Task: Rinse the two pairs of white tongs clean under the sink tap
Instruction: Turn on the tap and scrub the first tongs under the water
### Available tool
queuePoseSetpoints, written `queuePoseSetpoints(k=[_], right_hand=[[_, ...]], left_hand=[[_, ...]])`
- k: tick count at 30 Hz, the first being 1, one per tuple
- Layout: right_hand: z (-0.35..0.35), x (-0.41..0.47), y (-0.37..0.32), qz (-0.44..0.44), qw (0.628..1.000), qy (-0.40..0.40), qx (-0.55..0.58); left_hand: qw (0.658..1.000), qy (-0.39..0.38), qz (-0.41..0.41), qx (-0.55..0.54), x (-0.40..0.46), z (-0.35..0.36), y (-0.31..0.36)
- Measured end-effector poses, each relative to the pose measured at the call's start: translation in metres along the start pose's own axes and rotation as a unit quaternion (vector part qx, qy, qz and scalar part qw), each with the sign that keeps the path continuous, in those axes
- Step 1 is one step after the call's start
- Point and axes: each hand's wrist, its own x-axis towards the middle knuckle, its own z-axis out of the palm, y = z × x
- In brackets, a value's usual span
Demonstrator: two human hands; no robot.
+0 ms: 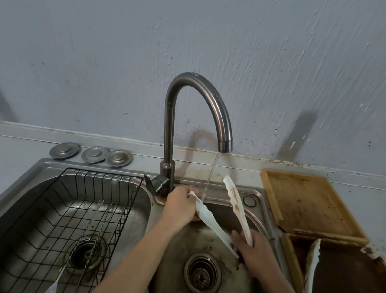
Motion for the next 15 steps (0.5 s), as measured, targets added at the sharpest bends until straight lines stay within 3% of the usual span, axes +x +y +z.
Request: queuePoseSetpoints(k=[4,7,10,13,15], right_hand=[[0.003,-0.002,-0.011,-0.018,1.0,0.018,0.003],[0.01,-0.003,-0.018,-0.01,0.999,0.026,0.03],[0.009,-0.004,-0.016,0.011,0.998,0.038,0.049],[0.006,-0.004,-0.015,0.027,0.997,0.037,0.069],[0.006,-0.003,-0.018,0.026,0.996,0.044,0.069]], left_hand=[[0.992,0.099,0.055,-0.048,-0.009,0.025,-0.005],[0.987,0.118,0.063,-0.086,-0.011,0.037,-0.003],[0.994,0.082,0.065,-0.008,-0.002,0.027,0.0],[0.983,0.1,0.093,0.126,0.007,0.013,0.006],[0.979,0.097,0.098,0.147,0.009,0.011,0.011]])
